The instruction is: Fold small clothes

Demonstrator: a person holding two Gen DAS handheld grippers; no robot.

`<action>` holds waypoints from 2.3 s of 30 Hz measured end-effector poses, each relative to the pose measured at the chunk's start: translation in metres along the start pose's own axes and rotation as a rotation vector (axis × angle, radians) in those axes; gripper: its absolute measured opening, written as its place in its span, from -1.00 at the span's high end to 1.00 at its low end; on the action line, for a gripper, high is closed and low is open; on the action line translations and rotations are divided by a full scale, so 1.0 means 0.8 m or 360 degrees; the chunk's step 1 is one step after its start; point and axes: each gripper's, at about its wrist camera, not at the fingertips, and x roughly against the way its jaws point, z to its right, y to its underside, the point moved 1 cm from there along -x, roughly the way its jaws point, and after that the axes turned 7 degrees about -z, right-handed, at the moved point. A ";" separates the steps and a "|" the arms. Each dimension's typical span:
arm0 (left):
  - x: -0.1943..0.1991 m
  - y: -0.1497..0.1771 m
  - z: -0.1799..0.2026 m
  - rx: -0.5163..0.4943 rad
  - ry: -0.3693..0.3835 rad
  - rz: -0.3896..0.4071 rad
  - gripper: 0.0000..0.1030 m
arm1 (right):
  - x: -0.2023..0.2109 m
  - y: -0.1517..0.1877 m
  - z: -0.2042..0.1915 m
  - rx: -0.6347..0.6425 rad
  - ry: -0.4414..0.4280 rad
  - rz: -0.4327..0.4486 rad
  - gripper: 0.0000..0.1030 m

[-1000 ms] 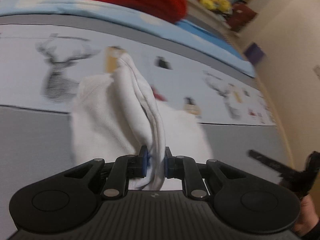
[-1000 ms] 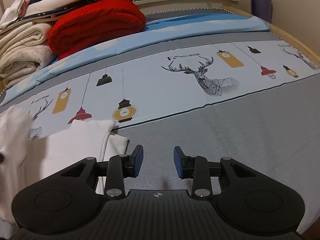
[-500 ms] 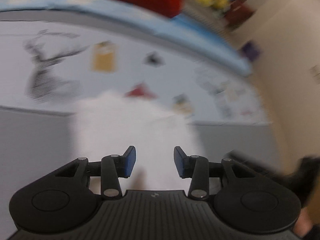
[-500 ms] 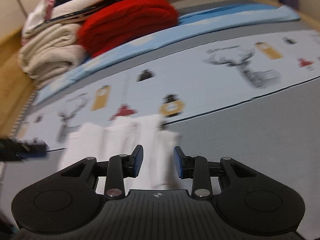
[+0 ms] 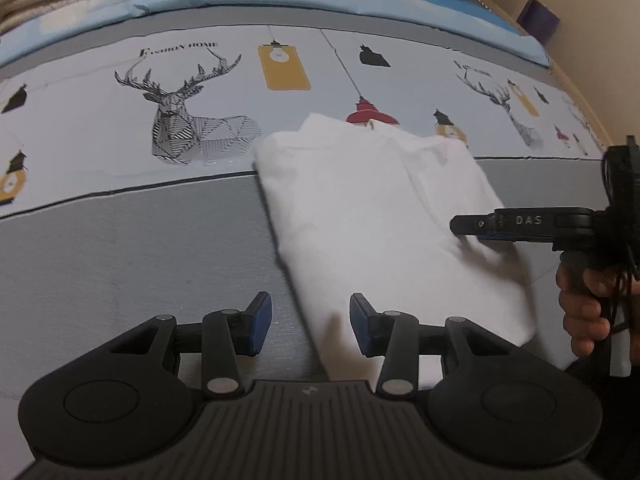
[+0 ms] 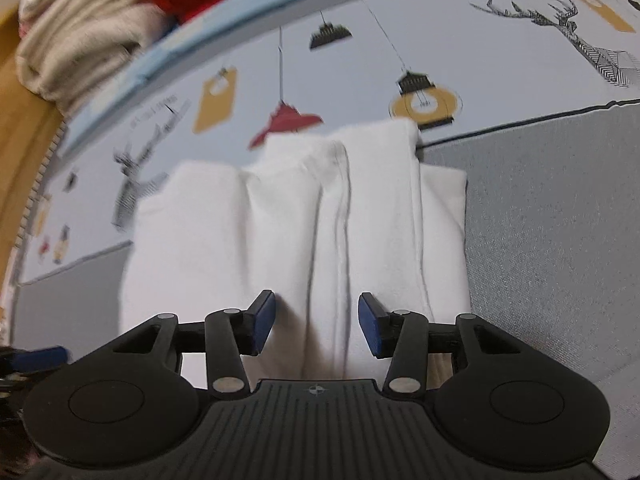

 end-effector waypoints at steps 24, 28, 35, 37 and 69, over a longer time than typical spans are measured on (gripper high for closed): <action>0.007 -0.006 -0.004 0.0053 -0.0042 0.0061 0.05 | 0.125 0.017 0.001 0.0268 -0.0154 0.0726 0.85; 0.006 -0.009 0.006 0.0031 -0.0020 0.0069 0.05 | 0.138 0.009 0.044 0.0155 0.0002 0.0734 0.85; -0.008 -0.015 0.035 -0.0020 0.0055 0.0054 0.05 | 0.119 -0.002 0.092 0.0028 0.0132 0.0484 0.65; -0.012 -0.015 0.048 -0.0057 0.0089 0.0053 0.05 | 0.122 0.001 0.096 0.0042 0.0088 0.0458 0.53; -0.073 -0.035 0.085 -0.0138 0.0082 0.0037 -0.33 | 0.043 -0.020 0.091 -0.0033 0.0204 0.0135 0.12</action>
